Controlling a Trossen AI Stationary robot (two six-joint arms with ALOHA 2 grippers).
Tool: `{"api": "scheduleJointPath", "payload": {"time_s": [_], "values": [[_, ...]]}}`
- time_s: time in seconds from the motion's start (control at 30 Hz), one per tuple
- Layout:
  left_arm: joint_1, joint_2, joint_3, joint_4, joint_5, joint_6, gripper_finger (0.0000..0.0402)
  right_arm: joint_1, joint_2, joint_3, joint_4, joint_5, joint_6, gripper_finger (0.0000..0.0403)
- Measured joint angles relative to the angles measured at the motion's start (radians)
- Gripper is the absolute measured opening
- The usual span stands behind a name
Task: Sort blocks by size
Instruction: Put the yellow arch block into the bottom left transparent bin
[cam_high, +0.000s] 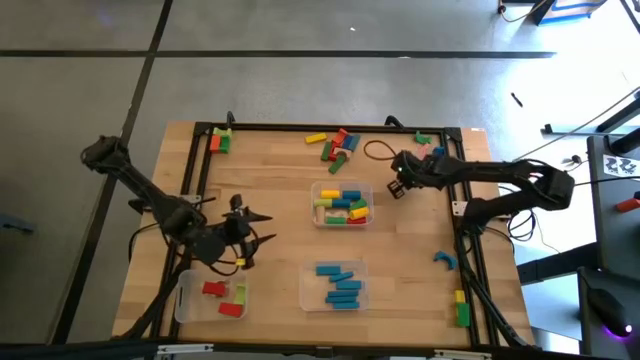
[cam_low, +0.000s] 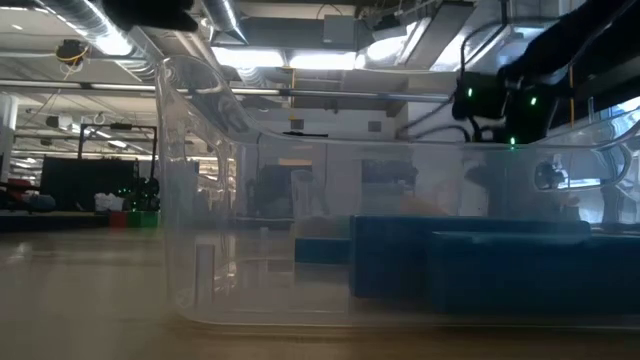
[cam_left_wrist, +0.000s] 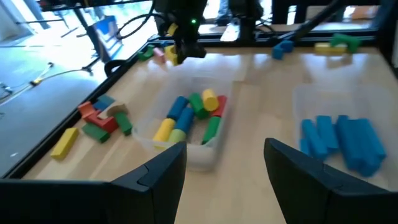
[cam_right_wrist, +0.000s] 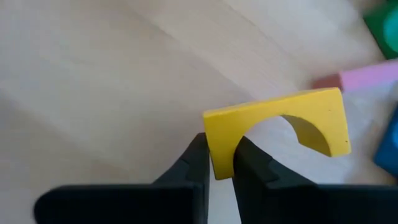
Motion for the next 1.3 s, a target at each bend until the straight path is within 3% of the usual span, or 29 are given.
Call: {"api": "scheduleJointPath", "payload": {"time_s": [0.33,0.63,0.73,1.0,1.3], "values": [[-0.044,-0.041,0.000,0.026,-0.023,0.004,0.0210,0.393,-0.124,0.133,0.040,0.006,0.095,0.0046],[-0.041,-0.041,0.000,0.039,-0.036,0.020,0.0210,0.653,-0.105,0.159,0.379,0.082,0.077,0.0051],[-0.041,-0.041,0.000,0.060,-0.076,0.034,0.0210,0.717,-0.054,0.160,0.502,0.118,0.058,0.0052],[-0.098,-0.042,0.000,0.239,-0.155,0.195,0.0210,0.823,0.171,0.183,0.891,0.050,-0.067,0.0053],[-0.153,-0.042,0.000,0.387,-0.238,0.277,0.0210,0.869,0.482,0.487,0.932,-0.001,-0.239,0.0053]]}}
